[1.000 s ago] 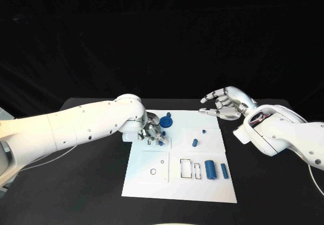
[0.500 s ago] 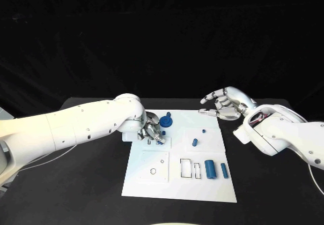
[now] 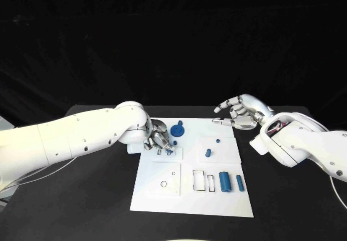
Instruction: Assemble the parts on the task board
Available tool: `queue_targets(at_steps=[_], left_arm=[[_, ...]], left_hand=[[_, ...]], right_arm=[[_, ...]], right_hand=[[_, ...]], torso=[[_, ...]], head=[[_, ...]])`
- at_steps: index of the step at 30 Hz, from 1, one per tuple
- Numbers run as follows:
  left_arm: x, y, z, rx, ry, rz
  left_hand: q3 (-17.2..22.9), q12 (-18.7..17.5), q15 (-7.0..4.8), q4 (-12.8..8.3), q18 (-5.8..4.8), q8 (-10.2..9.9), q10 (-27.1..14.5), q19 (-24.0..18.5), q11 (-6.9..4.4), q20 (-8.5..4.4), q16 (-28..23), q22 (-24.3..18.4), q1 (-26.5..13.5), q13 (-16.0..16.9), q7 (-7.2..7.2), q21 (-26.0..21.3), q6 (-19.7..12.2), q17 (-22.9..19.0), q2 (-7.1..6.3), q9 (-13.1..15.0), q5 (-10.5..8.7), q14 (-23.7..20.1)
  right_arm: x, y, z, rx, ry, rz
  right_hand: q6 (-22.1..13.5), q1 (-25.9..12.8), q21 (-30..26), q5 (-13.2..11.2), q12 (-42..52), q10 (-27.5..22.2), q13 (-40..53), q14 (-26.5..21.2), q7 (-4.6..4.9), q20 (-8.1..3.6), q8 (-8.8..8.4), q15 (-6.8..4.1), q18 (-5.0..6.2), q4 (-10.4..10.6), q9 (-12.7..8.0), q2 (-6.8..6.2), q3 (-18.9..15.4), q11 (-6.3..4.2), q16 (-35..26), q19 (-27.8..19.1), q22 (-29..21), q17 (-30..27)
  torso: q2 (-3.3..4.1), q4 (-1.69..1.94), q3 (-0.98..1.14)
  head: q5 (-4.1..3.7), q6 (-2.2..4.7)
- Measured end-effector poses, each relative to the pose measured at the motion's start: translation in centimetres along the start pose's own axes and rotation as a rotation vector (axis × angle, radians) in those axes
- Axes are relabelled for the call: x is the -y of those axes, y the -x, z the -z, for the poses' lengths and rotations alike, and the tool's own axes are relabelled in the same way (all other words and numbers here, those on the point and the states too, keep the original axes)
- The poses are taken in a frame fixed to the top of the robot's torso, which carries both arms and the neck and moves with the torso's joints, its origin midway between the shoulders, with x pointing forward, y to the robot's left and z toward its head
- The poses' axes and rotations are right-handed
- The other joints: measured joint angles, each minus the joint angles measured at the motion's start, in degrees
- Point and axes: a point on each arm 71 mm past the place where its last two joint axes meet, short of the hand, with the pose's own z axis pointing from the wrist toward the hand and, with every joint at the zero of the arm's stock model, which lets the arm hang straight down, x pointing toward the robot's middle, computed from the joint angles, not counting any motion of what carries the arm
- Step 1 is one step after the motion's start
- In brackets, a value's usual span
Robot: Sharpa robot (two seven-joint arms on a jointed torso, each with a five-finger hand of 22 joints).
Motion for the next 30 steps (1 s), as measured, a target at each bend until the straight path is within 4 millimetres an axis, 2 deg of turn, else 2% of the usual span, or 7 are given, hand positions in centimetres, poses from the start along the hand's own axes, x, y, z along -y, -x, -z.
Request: queue_targets(at_steps=[4,9,13,18,25,27,30], left_arm=[[-0.2,0.0,0.3,0.02,-0.003,0.018],[-0.5,-0.2,0.6,0.04,0.0,0.035],[-0.7,-0.4,0.6,0.056,0.007,0.039],[-0.9,-1.1,0.3,0.079,0.018,0.036],[-0.9,-1.7,0.0,0.115,0.025,0.013],[-0.9,-1.8,-0.1,0.128,0.027,0.006],[-0.9,-1.9,-0.1,0.145,0.028,-0.004]], left_hand=[[0.23,0.14,-0.13,0.21,0.0,0.49,0.3,0.0,-0.3,0.0,0.0,0.11,-0.57,0.15,-0.01,0.0,0.01,0.0,-0.12,0.0,0.05,0.13],[2.45,0.51,-0.34,-1.52,0.0,0.94,1.03,0.51,-0.4,-0.51,0.66,0.9,-2.0,0.21,-0.02,0.39,0.02,0.05,-0.8,0.01,0.05,-0.08],[2.45,0.51,-0.54,-1.52,0.0,1.1,1.43,0.82,-0.62,-0.82,0.95,1.58,-2.53,0.01,-0.08,0.66,0.09,0.04,-0.88,0.02,0.05,0.13],[5.58,0.51,-0.95,-3.23,0.0,1.45,2.28,2.05,-1.02,-1.22,1.19,2.97,-4.0,-0.28,-0.48,1.32,0.51,0.04,-2.32,0.03,0.03,0.12],[5.84,0.57,-1.15,-2.98,-0.07,1.77,2.77,2.5,-1.13,-1.28,1.4,3.68,-4.95,-0.38,-0.73,1.62,0.76,0.04,-2.69,0.04,0.03,-0.08],[6.06,0.79,-1.15,-2.76,-0.93,1.77,2.87,2.66,-1.23,-1.44,1.4,3.91,-4.95,-0.38,-0.83,1.81,0.87,0.04,-2.69,0.04,0.03,-0.08],[6.06,0.8,-1.14,-2.77,-0.92,1.77,2.97,2.98,-1.33,-1.34,1.4,4.15,-5.24,-0.38,-1.01,1.82,1.05,0.03,-2.98,0.05,0.03,-0.08]], right_arm=[[0.1,0.0,0.0,-0.003,-0.002,0.001],[0.1,0.0,0.1,-0.006,-0.005,0.003],[0.2,0.0,0.1,-0.008,-0.008,0.005],[0.2,0.0,0.1,-0.012,-0.009,0.006],[0.2,0.0,0.1,-0.015,-0.011,0.008],[0.3,0.0,0.1,-0.016,-0.011,0.009],[0.3,0.0,0.2,-0.017,-0.012,0.009]], right_hand=[[0.0,0.0,0.0,0.0,0.0,0.0,0.0,0.0,0.0,0.0,0.23,0.0,0.0,0.0,0.0,0.0,0.0,0.0,0.0,0.0,0.0,0.0],[0.0,0.0,0.0,0.0,0.0,0.0,0.0,0.0,0.0,0.0,0.23,0.0,0.0,0.0,0.0,0.0,0.0,0.0,0.0,0.0,-0.01,-0.01],[0.0,0.0,0.0,0.0,0.0,0.0,0.0,0.0,0.0,0.0,0.23,0.0,0.0,0.0,0.0,0.0,0.0,0.0,0.0,0.0,-0.01,-0.01],[0.0,0.0,0.0,0.0,0.0,0.0,0.0,0.0,0.0,0.0,0.23,0.0,0.0,0.0,0.0,0.0,0.0,0.0,0.0,0.0,-0.01,-0.01],[0.0,0.0,-0.24,0.0,0.0,0.0,0.0,0.0,0.0,0.0,0.23,0.0,0.0,0.0,-0.04,0.0,0.0,0.0,0.0,0.0,-0.02,-0.02],[0.0,0.0,-0.24,0.0,0.0,0.0,0.0,0.0,0.0,0.0,0.23,0.0,0.0,0.0,-0.05,0.0,0.0,0.0,0.0,0.0,-0.02,-0.02],[0.0,0.0,-0.24,0.0,0.0,0.0,0.0,0.0,0.0,0.0,0.23,0.0,0.0,0.0,-0.05,0.0,0.0,0.0,0.0,0.0,-0.02,-0.02]], torso=[[0.02,0.03,0.02],[0.03,0.06,0.07],[0.03,0.1,0.08],[-0.01,0.04,0.07],[-0.05,-0.14,0.04],[-0.05,-0.14,0.03],[-0.05,-0.11,0.03]], head=[[0.04,0.01],[0.23,-0.26],[0.39,-0.5],[0.6,-0.69],[0.83,-0.8],[0.85,-0.81],[0.81,-0.82]])
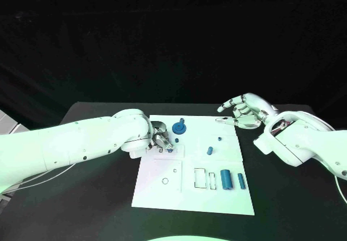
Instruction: Assemble the parts on the task board
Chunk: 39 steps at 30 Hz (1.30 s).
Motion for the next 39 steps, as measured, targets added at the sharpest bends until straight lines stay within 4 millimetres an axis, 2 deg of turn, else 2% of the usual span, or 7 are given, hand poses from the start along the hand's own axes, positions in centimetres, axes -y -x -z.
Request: queue_targets(at_steps=[10,12,39], left_arm=[[0.31,-0.28,0.08,0.037,-0.007,-0.034],[0.36,-0.31,0.1,0.041,-0.007,-0.041],[0.45,-0.43,0.23,0.06,0.0,-0.121]], left_hand=[[0.16,0.0,-0.21,0.16,0.01,0.33,0.4,0.51,0.01,-0.09,0.22,0.57,-0.53,0.04,-0.08,0.22,0.09,-0.01,-0.08,0.04,-0.01,0.21],[2.15,0.04,-0.21,-1.82,0.01,0.33,0.4,0.51,0.01,-0.09,0.22,0.58,-0.9,0.06,-0.08,0.25,0.1,-0.01,-0.45,0.04,-0.22,0.21],[2.3,0.26,-0.41,-1.67,0.02,0.31,1.01,1.12,-0.2,-0.3,0.44,1.73,-1.81,0.13,-0.19,0.84,0.39,-0.02,-0.91,0.42,0.05,0.01]], right_arm=[[0.05,-0.05,0.02,-0.005,-0.001,0.001],[0.06,-0.05,0.02,-0.005,-0.002,0.001],[0.15,-0.14,0.08,-0.014,-0.004,0.002]], right_hand=[[0.0,0.0,0.0,0.0,0.0,0.0,0.0,0.0,0.0,0.0,0.0,0.0,0.0,0.0,0.0,0.0,0.0,0.0,0.0,0.0,-0.01,-0.01],[0.0,0.0,0.0,0.0,0.0,0.0,0.0,0.0,0.0,0.0,0.0,0.0,0.0,0.0,0.0,0.0,0.0,0.0,0.0,0.0,-0.01,-0.01],[0.0,0.0,0.01,0.0,0.0,0.0,0.0,0.0,0.0,0.0,0.0,0.0,0.0,0.0,0.01,0.0,-0.32,0.0,0.0,0.0,0.03,-0.02]], torso=[[0.03,0.01,-0.05],[0.04,0.01,-0.06],[0.1,0.0,-0.03]], head=[[0.02,-0.07],[0.05,-0.1],[0.13,-0.73]])
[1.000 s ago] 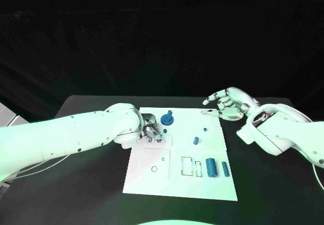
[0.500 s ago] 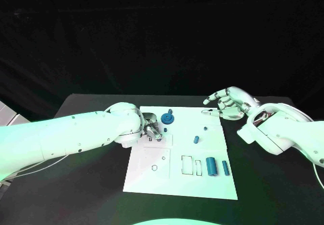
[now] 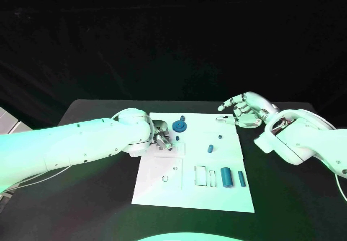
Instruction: Assemble the parts on the task board
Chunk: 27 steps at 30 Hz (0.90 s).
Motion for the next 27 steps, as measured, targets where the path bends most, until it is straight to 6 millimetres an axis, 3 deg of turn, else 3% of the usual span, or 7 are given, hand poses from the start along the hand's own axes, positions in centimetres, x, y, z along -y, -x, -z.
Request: queue_targets(at_steps=[27], left_arm=[[0.16,-0.1,0.01,-0.019,-0.002,-0.025]], left_hand=[[0.0,0.0,0.0,0.0,0.0,0.26,-0.01,0.4,0.01,0.0,0.0,0.4,-0.13,-0.26,0.0,0.22,0.0,-0.01,-0.13,0.83,-0.04,0.0]], right_arm=[[0.06,-0.06,-0.02,-0.006,-0.002,0.001]], right_hand=[[0.0,0.0,0.0,0.0,0.0,0.0,0.03,0.0,0.0,0.0,0.0,0.0,0.0,0.0,0.0,0.0,0.0,0.0,0.0,0.0,-0.02,0.04]], torso=[[-0.05,-0.01,0.0]], head=[[-0.16,-0.36]])
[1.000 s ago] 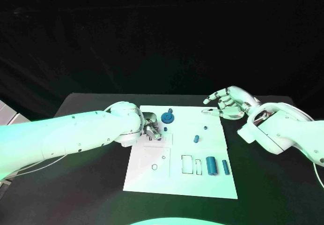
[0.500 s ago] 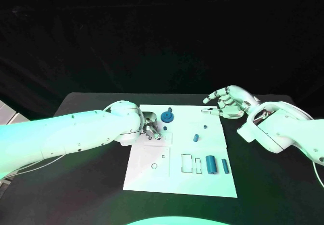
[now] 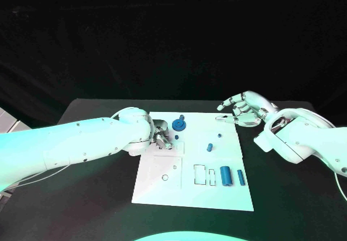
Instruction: Assemble the parts on the task board
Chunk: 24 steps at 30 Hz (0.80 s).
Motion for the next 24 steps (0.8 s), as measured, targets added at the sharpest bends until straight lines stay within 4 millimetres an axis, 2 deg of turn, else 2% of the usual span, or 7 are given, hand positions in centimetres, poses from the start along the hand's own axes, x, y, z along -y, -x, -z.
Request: queue_targets(at_steps=[4,11,13,15,16,17,24], left_arm=[[0.01,0.0,-0.06,-0.004,0.0,0.0],[0.08,0.1,-0.23,-0.009,0.002,0.005],[0.09,0.12,-0.28,-0.01,0.002,0.007],[0.11,0.15,-0.34,-0.011,0.003,0.009],[0.13,0.15,-0.36,-0.012,0.003,0.01],[0.16,0.15,-0.38,-0.012,0.003,0.011],[0.14,0.21,-0.48,-0.016,0.005,0.016]], left_hand=[[0.0,0.0,0.0,0.0,0.0,-0.01,0.0,0.0,0.0,0.0,0.0,0.0,0.0,-0.12,0.0,0.0,0.0,0.0,0.0,1.25,0.0,0.0],[0.0,-0.01,0.0,0.0,0.0,-0.04,0.03,-0.01,0.01,0.0,0.0,0.03,-0.54,-0.12,0.16,0.0,0.22,0.0,0.51,5.57,-0.01,0.0],[0.09,-0.01,0.0,0.09,0.0,-0.04,0.23,0.0,-0.03,0.0,0.0,0.04,-0.78,-0.15,0.1,0.0,0.3,0.0,0.28,6.05,-0.01,0.0],[0.16,-0.03,0.0,0.16,0.0,-0.04,0.42,-0.01,-0.23,0.0,0.0,0.04,-1.77,-0.16,-0.04,0.0,0.45,0.0,0.34,9.09,-0.01,0.0],[0.29,-0.04,0.0,0.27,0.0,-0.04,0.43,-0.01,-0.23,0.0,0.0,0.04,-2.25,-0.19,-0.32,0.0,0.72,0.0,0.37,9.1,-0.01,0.0],[3.26,-0.04,0.0,-2.62,0.0,-0.08,0.44,-0.01,-0.23,0.0,0.0,0.04,-3.4,-0.19,-0.4,0.0,0.81,0.0,0.29,9.27,-0.32,0.0],[3.95,-0.04,-0.21,-3.31,0.0,-0.1,0.65,0.19,-0.41,-0.2,0.0,-0.01,-5.82,-0.3,-0.43,0.0,1.03,0.0,-0.24,10.39,-0.33,0.21]], right_arm=[[0.0,-0.01,0.0,-0.001,0.0,0.0],[-0.02,-0.03,-0.01,-0.002,0.0,0.0],[-0.02,-0.04,0.0,-0.002,-0.001,0.001],[-0.02,-0.04,0.0,-0.002,-0.001,0.001],[-0.02,-0.04,0.0,-0.002,-0.001,0.001],[-0.02,-0.04,0.0,-0.003,-0.002,0.001],[0.01,-0.04,0.03,-0.003,-0.007,0.003]], right_hand=[[0.0,-0.17,0.0,0.0,0.0,0.0,0.0,0.0,0.0,0.0,0.0,0.0,0.0,0.0,0.0,0.17,0.0,0.0,0.0,0.0,0.0,0.0],[0.0,-0.31,0.0,0.23,0.0,0.0,-0.01,0.0,0.0,0.0,0.23,0.0,0.0,0.0,0.0,0.31,0.0,0.0,0.0,0.0,-0.01,-0.01],[0.0,-0.31,0.0,0.23,0.0,0.0,-0.01,0.0,0.0,0.0,0.23,0.0,0.0,0.0,0.0,0.31,0.0,0.0,0.0,0.0,-0.01,-0.01],[0.0,-0.31,0.0,0.23,0.0,0.0,-0.01,0.0,0.0,0.0,0.23,0.0,0.0,0.0,0.0,0.31,0.0,0.0,0.0,0.0,-0.01,-0.01],[0.0,-0.31,0.0,0.23,0.0,0.0,-0.01,0.0,0.0,0.0,0.23,0.0,0.0,0.0,0.0,0.31,0.0,0.0,0.0,0.0,-0.01,-0.01],[0.0,-0.31,0.0,0.23,0.0,0.0,-0.01,0.0,0.0,0.0,0.23,0.0,0.0,0.0,0.0,0.31,0.0,0.0,0.0,0.0,-0.01,-0.01],[0.0,-0.31,0.0,0.56,0.0,0.0,-0.01,0.0,0.0,0.0,0.23,0.0,0.0,0.0,0.0,0.31,0.0,0.0,0.0,0.0,-0.02,-0.02]], torso=[[0.01,-0.01,0.01],[0.04,-0.07,0.04],[0.04,-0.09,0.04],[0.06,-0.09,0.03],[0.06,-0.09,0.04],[0.06,-0.09,0.05],[0.06,-0.07,0.07]], head=[[0.0,-0.06],[-0.03,-0.12],[-0.06,-0.13],[-0.12,-0.13],[-0.14,-0.16],[-0.18,-0.18],[-0.36,-0.34]])
